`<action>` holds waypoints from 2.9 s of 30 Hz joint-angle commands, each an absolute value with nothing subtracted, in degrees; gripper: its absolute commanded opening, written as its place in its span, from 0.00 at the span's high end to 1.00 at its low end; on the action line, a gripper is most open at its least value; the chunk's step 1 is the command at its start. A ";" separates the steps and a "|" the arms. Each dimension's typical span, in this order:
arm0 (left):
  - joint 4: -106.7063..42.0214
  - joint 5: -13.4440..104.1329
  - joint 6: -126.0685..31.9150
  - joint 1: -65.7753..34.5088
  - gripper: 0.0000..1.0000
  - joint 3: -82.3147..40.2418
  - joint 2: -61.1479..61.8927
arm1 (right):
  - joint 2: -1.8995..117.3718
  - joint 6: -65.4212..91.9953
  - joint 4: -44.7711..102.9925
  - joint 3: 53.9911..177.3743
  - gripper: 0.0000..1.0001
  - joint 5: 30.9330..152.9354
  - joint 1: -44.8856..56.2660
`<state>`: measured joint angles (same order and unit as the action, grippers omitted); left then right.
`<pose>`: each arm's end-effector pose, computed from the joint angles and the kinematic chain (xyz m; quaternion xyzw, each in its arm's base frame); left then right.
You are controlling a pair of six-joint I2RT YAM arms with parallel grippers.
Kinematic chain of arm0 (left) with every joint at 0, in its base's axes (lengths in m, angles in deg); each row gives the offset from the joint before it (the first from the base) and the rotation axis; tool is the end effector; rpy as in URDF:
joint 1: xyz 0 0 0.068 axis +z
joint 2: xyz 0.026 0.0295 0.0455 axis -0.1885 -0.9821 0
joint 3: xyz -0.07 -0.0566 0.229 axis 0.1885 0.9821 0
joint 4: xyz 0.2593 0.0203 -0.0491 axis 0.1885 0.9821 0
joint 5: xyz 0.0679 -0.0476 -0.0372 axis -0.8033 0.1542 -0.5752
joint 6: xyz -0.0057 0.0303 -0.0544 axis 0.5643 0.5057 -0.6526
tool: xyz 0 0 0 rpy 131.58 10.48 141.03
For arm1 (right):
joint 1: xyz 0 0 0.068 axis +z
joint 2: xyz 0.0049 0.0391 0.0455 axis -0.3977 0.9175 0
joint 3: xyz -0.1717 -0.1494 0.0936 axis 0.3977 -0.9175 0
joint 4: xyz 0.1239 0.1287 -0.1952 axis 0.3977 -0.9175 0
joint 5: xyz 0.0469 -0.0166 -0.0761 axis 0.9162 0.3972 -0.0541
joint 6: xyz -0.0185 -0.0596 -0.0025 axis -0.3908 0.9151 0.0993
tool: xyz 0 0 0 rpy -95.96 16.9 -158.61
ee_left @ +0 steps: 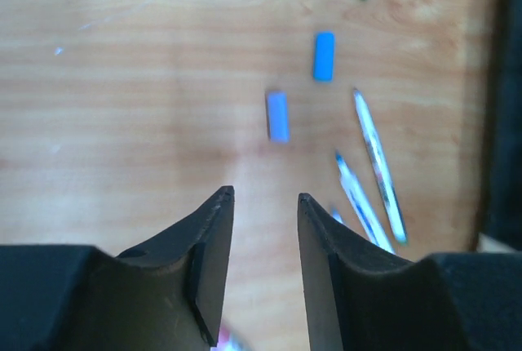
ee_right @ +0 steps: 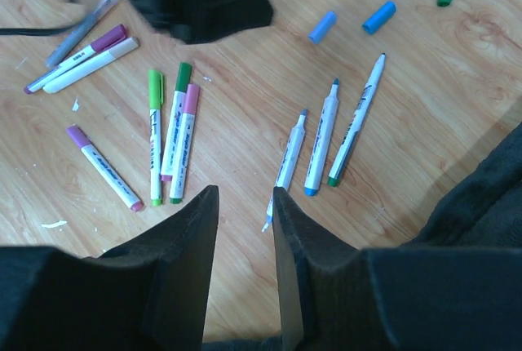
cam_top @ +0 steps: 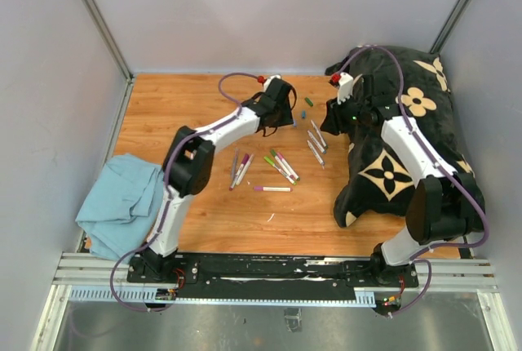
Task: Open the pen caps
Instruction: Place the pen cap at the center of the board, then pick up the pen from the center of the board.
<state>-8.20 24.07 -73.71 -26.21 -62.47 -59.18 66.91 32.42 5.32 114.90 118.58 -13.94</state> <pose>0.4273 -0.3095 0.1634 -0.0539 0.9120 -0.1576 0.3748 0.3541 0.0864 0.2691 -0.2866 0.8260 0.2569 0.4118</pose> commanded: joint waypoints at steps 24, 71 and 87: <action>-68.70 51.54 -67.36 -25.43 0.07 36.88 24.06 | 63.15 40.44 6.33 108.15 0.52 129.74 -5.68; -69.00 43.82 -72.41 -25.30 0.03 46.95 29.97 | 88.55 37.82 -1.88 118.93 0.68 102.99 7.36; -68.03 43.98 -72.50 -25.34 0.03 46.96 31.17 | 89.94 39.86 -4.75 120.83 0.76 96.45 7.16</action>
<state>-66.60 44.39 -72.07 -25.62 46.34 30.46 88.53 38.65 -2.35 119.12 97.09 6.56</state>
